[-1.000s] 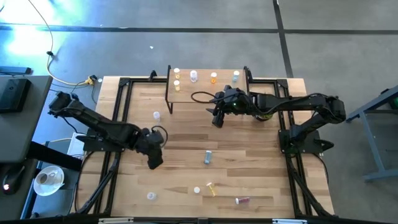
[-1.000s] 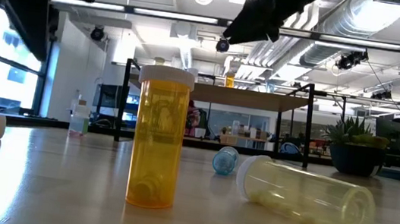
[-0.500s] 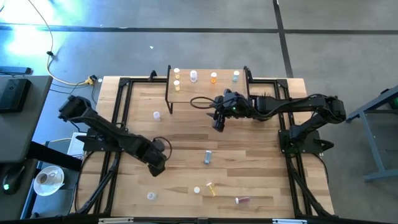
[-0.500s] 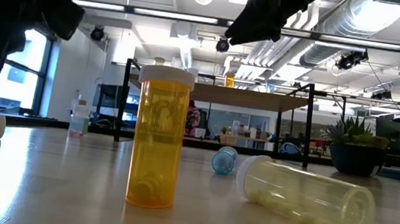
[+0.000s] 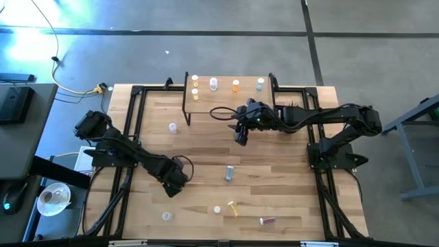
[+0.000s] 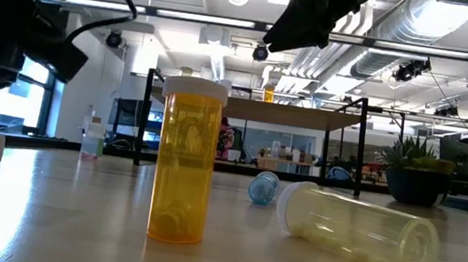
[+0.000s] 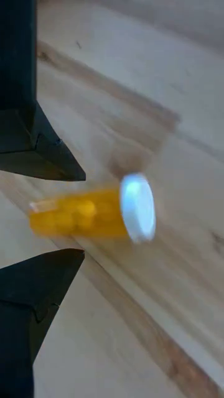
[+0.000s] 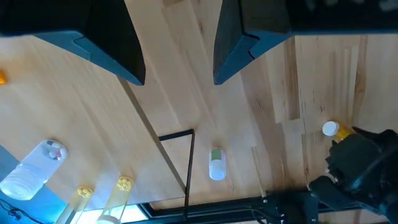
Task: Pick and place medicine bottles onto shelf by color
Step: Put the left orange pill bottle on the shelf aligned with the other orange pill bottle
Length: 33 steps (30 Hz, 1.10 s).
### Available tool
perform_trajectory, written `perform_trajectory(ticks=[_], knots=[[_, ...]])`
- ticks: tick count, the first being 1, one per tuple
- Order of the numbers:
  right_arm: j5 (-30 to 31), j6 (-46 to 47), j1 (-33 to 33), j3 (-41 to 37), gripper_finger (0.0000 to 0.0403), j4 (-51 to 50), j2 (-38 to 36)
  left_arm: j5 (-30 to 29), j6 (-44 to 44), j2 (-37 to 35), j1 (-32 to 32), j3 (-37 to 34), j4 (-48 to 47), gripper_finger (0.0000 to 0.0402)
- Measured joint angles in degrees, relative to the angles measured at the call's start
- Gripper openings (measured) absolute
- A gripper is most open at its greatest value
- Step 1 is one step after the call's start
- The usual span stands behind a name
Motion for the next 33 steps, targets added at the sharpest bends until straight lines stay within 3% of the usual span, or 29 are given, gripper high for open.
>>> perform_trajectory(ticks=[6,16,23,33], knots=[[0.02,0.0,0.0,0.02,0.0181,0.1,0.02,2.31,3.89,2.28,0.0,0.15,1.07,0.0154],[0.02,-0.24,0.0,0.02,0.0181,-0.86,-0.68,2.08,9.06,2.1,0.71,0.02,3.19,0.0076],[-1.6,-0.25,-0.02,0.02,0.0181,-1.08,-4.03,1.04,16.53,2.21,3.48,1.18,8.01,0.0087],[-11.09,-0.33,0.0,0.02,0.0181,-1.45,-5.34,0.61,34.22,2.21,10.43,4.99,17.37,0.0089]])
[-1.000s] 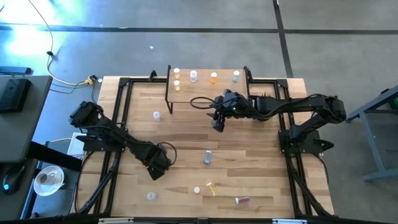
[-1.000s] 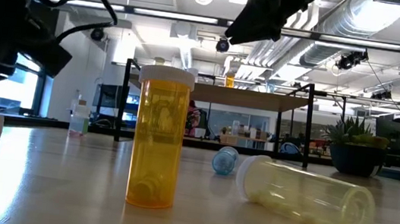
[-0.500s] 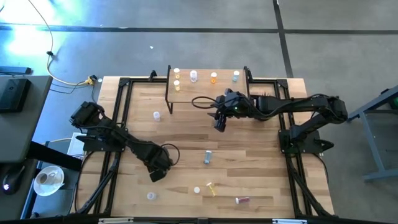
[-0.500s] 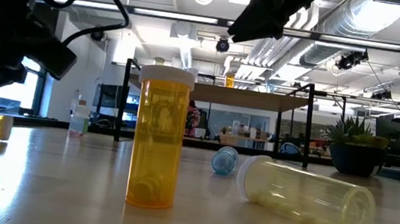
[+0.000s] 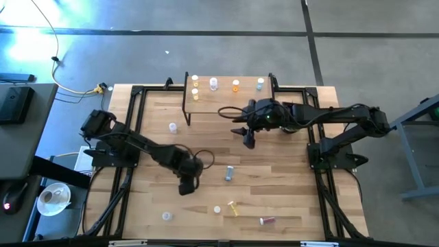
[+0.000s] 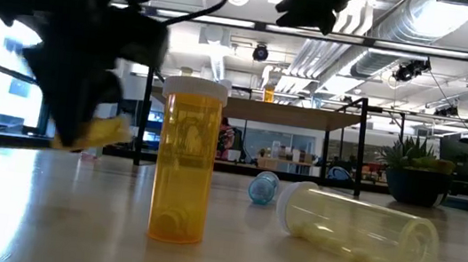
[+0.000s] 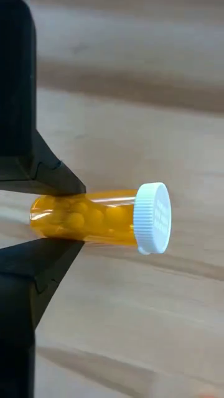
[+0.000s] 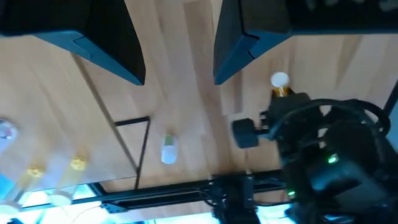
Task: Pick and place medicine bottles onto shelf by color
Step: Put the left orange pill bottle on the shelf aligned with the other orange pill bottle
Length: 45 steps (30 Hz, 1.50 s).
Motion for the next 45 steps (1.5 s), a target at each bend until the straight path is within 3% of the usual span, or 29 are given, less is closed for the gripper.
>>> perform_trajectory(ticks=[9,16,23,32,45], knots=[[-2.84,-0.5,-0.02,0.0,0.0181,-1.67,0.0,-2.84,11.61,-0.02,6.43,3.71,4.42,0.009],[-11.25,-2.9,-0.02,0.0,0.0181,-3.74,0.0,-3.06,17.41,-0.04,9.25,3.84,16.42,0.009],[-12.58,-5.82,-0.01,0.0,0.0181,-5.18,0.0,-7.28,22.01,-0.07,9.71,3.84,26.04,0.009],[-14.61,-8.6,0.0,0.0,0.0181,-5.08,0.0,-11.17,22.91,-0.1,9.61,3.84,36.53,0.009],[-19.34,-10.42,-0.02,0.0,0.0181,-4.93,0.0,-17.49,24.38,-0.11,9.61,3.84,43.16,0.009]])
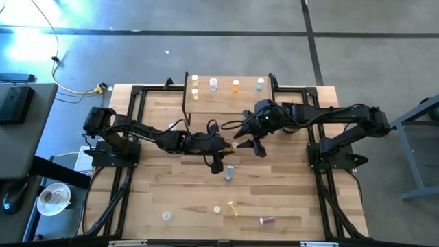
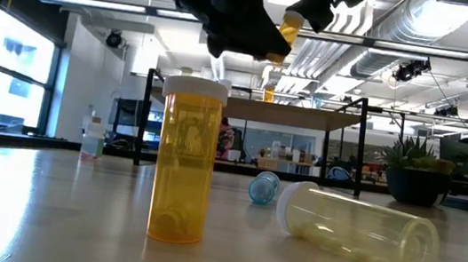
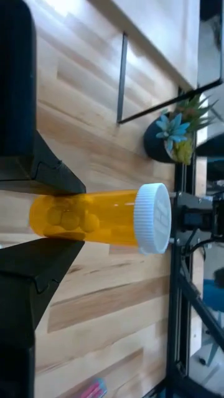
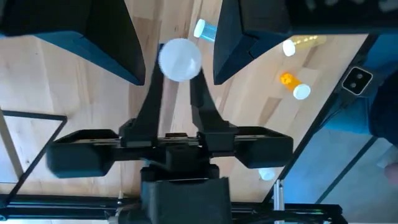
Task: Pick and place medicine bottles onto shelf by color
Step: Put the left orange pill bottle on the shelf aligned with the other orange pill bottle
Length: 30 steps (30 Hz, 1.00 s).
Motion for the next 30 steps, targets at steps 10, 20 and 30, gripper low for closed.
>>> perform_trajectory(ticks=[10,20,30], knots=[[1.49,0.0,0.0,0.0,0.0181,0.0,0.0,-0.72,1.97,0.0,0.04,0.0,3.68,0.009],[1.8,0.02,0.0,0.0,0.018,0.0,0.0,-2.23,2.48,0.0,0.22,0.0,7.54,0.009],[3.45,0.06,0.0,0.0,0.0114,0.0,0.0,-2.25,3.34,0.0,1.25,0.0,8.06,0.009]])
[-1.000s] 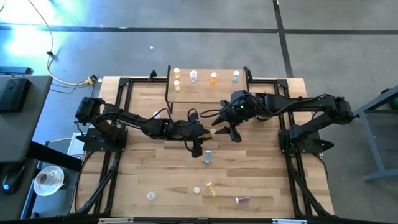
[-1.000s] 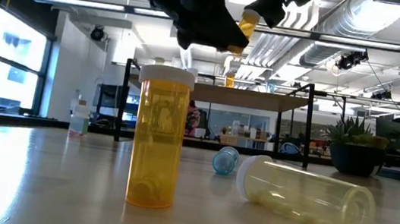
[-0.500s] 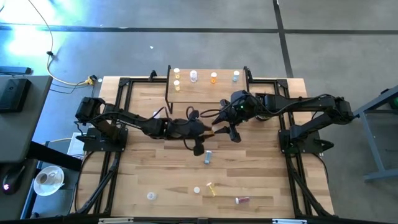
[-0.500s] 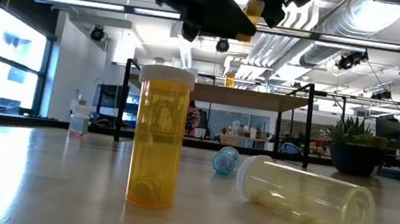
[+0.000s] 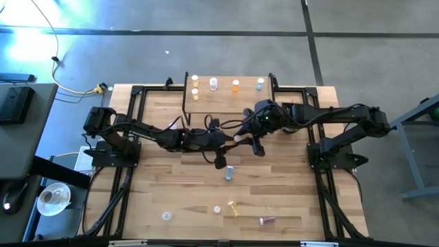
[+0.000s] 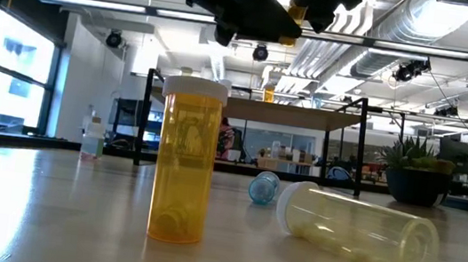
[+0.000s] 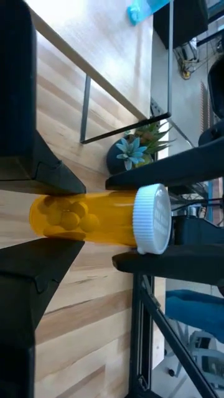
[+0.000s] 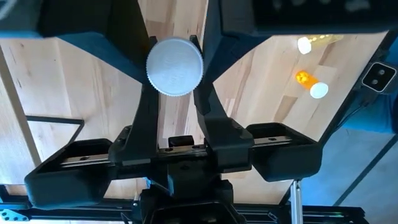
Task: Pick and place medicine bottles onto shelf by color
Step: Put the left orange pill bottle on the shelf aligned with the other orange pill bottle
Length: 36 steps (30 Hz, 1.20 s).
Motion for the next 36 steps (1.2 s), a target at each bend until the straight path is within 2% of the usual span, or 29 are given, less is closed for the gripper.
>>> perform_trajectory(ticks=[7,13,18,22,26,31,33,36], knots=[[0.07,0.13,0.0,0.0,0.0102,-0.02,0.0,0.66,-0.33,0.0,0.4,0.0,-0.17,0.0103],[0.37,0.13,0.02,0.0,0.0105,0.02,0.0,0.67,-0.37,0.0,0.41,0.0,-1.41,0.0144],[4.91,0.2,0.02,0.0,0.0106,0.2,0.0,0.62,0.05,-0.35,0.41,0.0,-3.24,0.0186],[8.45,0.2,0.07,-0.01,0.0106,1.17,0.0,0.05,2.0,-2.77,0.52,0.09,-8.29,0.0203],[11.55,0.07,-0.07,-0.04,0.0106,3.58,0.04,-1.71,1.56,-6.53,0.85,0.09,-14.7,0.0205],[19.91,-1.15,-0.97,-0.04,0.0106,6.6,0.02,-3.18,1.16,-11.95,0.6,-0.15,-24.43,0.0199],[22.17,-1.38,-2.09,-0.04,0.0106,7.26,0.02,-3.64,1.14,-13.5,0.33,0.1,-25.59,0.0197],[22.9,-1.01,-4.64,-0.04,0.0106,8.51,0.02,-4.15,0.45,-16.55,0.17,-0.57,-30.48,0.0195]])
